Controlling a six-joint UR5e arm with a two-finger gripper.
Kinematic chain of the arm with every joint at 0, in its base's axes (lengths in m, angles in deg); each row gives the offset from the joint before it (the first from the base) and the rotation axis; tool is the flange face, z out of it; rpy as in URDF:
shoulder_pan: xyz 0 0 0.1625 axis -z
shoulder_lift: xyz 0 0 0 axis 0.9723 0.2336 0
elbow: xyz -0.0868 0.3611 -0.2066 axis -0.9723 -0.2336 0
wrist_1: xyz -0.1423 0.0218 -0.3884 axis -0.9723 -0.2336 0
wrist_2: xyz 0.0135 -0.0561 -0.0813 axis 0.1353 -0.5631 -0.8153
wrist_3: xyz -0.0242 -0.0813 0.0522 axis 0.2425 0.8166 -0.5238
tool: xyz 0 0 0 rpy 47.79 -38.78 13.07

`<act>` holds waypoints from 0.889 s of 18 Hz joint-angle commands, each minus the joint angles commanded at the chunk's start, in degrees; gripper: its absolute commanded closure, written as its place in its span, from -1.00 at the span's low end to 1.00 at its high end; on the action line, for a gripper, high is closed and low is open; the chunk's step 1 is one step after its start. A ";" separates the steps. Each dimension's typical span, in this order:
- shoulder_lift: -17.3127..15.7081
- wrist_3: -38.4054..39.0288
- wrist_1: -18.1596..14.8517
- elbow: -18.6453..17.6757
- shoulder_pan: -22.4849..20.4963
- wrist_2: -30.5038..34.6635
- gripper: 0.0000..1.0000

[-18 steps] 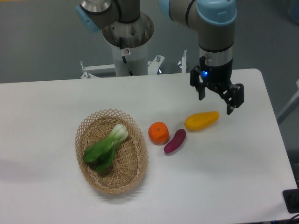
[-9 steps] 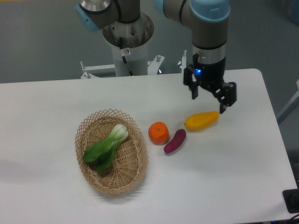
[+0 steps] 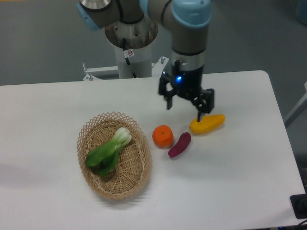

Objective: Pick up the green vegetable from the basket
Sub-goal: 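Move the open gripper over the basket above the green bok choy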

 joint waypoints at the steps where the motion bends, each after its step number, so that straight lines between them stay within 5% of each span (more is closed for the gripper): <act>1: 0.96 1.14 0.36 -0.26 0.97 0.09 -1.00; 16: 8.88 5.37 1.06 -9.23 11.61 0.53 -1.00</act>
